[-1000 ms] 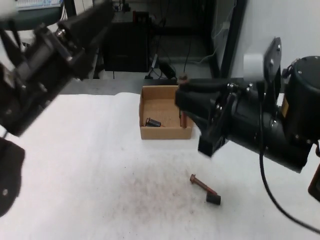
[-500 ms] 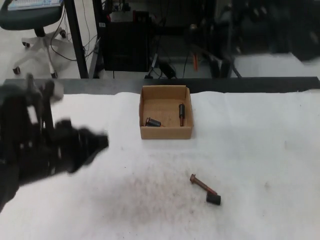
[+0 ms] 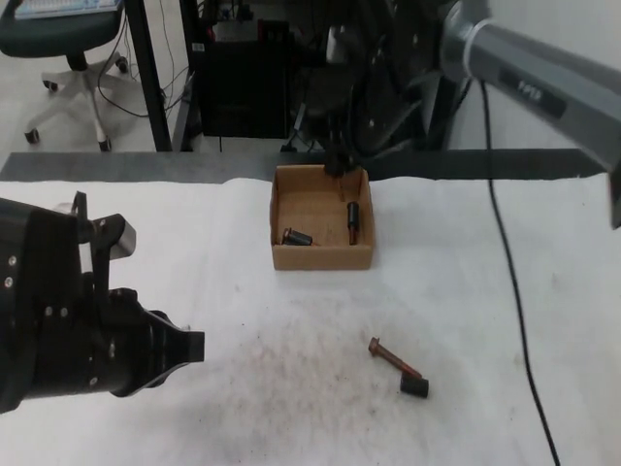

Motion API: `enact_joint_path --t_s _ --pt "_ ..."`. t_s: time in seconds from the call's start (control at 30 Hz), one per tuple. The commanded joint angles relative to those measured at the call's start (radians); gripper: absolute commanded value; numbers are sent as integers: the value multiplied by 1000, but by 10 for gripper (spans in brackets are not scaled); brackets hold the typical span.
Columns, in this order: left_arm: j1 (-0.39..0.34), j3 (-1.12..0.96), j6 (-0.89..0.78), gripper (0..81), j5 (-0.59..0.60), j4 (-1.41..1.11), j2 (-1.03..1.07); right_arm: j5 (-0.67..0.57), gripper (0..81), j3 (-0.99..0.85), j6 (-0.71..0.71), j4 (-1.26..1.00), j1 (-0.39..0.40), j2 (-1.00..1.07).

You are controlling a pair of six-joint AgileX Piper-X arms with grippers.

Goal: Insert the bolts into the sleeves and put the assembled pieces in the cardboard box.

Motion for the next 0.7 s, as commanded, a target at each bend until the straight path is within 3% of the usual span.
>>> enact_joint_path --t_s 0.0,0.1,0.17,0.37,0.4,0.47,0.53,0.63,0.67 --pt "2 -6 9 3 -9 -1 -10 -1 8 -35 19 12 -2 1" --pt "2 -6 9 3 -9 -1 -10 -1 7 -35 19 -25 -2 13" --pt "2 -6 9 3 -9 -1 -10 -1 66 -35 19 -57 -2 16" --pt "2 -6 9 3 -8 3 -10 -4 433 -35 19 -124 -2 16" --pt "2 -6 9 3 -8 4 -10 -4 462 -35 22 -118 -2 16" --pt "2 -6 9 3 -4 6 -10 -8 454 -38 21 -97 -2 16" --pt "2 -6 9 3 3 12 -10 -8 391 -46 21 -64 -2 16" --pt "2 -6 9 3 39 33 -10 -8 167 -80 19 25 -2 13" --pt "2 -6 9 3 54 39 -10 -8 58 -95 10 65 -2 9"
